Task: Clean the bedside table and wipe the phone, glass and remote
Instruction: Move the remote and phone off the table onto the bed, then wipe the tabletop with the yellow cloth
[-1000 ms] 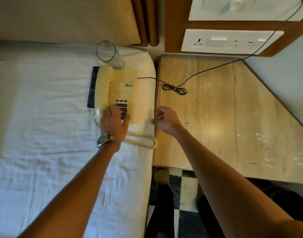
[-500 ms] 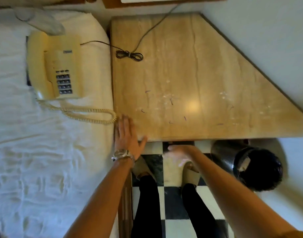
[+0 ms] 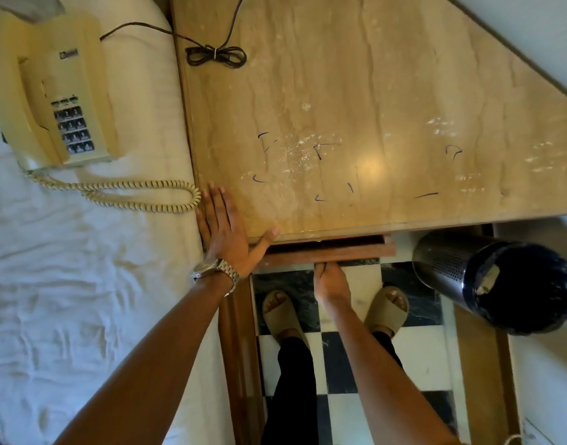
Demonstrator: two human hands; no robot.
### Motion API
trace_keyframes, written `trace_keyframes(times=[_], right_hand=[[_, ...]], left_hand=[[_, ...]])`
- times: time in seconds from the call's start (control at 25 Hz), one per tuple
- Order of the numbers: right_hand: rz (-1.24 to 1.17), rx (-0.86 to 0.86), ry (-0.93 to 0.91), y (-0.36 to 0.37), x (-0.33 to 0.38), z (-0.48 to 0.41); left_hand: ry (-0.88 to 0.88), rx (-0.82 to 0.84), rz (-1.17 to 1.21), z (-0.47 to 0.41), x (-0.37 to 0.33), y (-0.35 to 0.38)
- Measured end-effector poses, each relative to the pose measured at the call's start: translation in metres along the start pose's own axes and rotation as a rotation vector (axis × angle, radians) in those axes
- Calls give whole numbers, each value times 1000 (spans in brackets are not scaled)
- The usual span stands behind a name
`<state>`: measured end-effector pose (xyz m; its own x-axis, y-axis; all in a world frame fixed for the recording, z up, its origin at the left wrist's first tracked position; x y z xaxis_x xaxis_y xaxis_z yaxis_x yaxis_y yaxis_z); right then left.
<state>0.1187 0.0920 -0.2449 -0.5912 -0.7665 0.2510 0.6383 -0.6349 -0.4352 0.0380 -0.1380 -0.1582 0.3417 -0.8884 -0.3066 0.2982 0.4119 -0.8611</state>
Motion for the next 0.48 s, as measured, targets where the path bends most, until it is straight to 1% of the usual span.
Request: trace_keyframes(times=[0.08,0.16,0.24,0.28,0.32,0.36,0.4,0.44,0.48], right_hand=[[124,58,21,9,-15,26],[322,138,10,9,-22,44],[598,179,-92,-4,-9,56],[682,137,-173,-14,5,63],[703,41,-258,-25,22,70],[671,-104,-348,-37,40,76],[629,-237,-400,-46,55,80],[594,-301,-379,-53,61,74],[571,-262,-278,-56,59,60]], left_hand=[[-2,64,9,0,-1,-2],[-13,88,-3,2,-2,-4],[-11,120,-20,3,-4,-5],[-12,138,-28,3,-3,-5],[-12,153,-38,3,-3,-5],[-13,164,-41,3,-3,-5],[-20,184,-33,2,-3,-6],[-30,205,-26,3,-3,-7],[-34,217,-27,4,-4,-7]])
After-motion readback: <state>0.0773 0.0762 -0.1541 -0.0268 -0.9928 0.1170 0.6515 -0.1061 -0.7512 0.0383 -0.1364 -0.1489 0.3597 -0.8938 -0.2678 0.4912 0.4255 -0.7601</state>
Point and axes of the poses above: each hand's wrist, its own z-axis away from the middle knuckle, its own y-axis out of the palm, x = y × z, the point moved 7 cm from there along -z, towards the middle knuckle, and after that the axes turned 12 degrees about z, right-handed, at the moved point
